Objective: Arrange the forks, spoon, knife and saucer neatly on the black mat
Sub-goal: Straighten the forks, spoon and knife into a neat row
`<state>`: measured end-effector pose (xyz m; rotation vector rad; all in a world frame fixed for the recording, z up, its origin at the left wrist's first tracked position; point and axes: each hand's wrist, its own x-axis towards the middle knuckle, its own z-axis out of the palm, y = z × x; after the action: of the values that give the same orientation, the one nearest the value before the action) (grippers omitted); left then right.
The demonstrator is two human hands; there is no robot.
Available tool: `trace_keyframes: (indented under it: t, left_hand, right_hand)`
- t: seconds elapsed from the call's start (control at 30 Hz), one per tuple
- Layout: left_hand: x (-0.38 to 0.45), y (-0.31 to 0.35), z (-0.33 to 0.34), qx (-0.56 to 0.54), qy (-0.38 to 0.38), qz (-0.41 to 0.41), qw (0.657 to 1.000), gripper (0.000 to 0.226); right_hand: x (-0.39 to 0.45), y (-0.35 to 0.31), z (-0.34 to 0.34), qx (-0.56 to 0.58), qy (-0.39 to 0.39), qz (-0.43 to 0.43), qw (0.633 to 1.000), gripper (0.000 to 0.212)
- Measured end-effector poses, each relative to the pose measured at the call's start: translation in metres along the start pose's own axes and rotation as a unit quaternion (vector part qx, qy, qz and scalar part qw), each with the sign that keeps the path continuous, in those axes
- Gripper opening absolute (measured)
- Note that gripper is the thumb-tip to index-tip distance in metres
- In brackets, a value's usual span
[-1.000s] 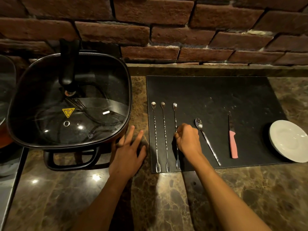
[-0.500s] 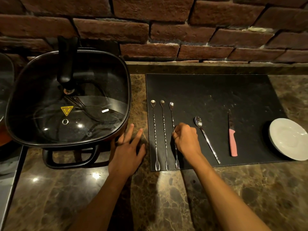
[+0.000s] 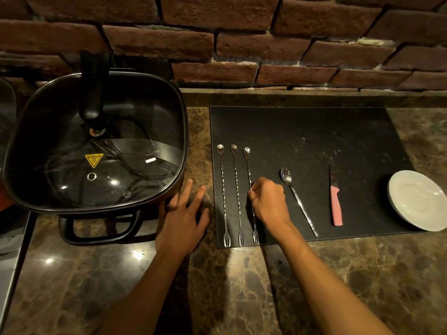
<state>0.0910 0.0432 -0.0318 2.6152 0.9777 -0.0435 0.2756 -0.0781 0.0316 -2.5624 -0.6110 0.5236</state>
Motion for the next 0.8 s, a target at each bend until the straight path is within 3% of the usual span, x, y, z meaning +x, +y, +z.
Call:
trace_keyframes:
  t: [0.57, 0.7, 0.8]
  left_hand:
    - [0.0, -0.001, 0.003, -0.008, 0.007, 0.003, 1.0, 0.061]
    - [0.0, -0.003, 0.004, -0.02, 0.011, 0.003, 1.0, 0.06]
    - [0.0, -0.001, 0.003, -0.023, 0.017, 0.001, 1.0, 0.061]
  right_hand:
    - [0.001, 0.004, 0.004, 0.019, 0.009, -0.004, 1.0, 0.009]
    - [0.003, 0.012, -0.002, 0.101, 0.0, 0.016, 0.995, 0.016]
    - [-0.001, 0.033, -0.016, 0.143, 0.044, 0.026, 0.988, 0.011]
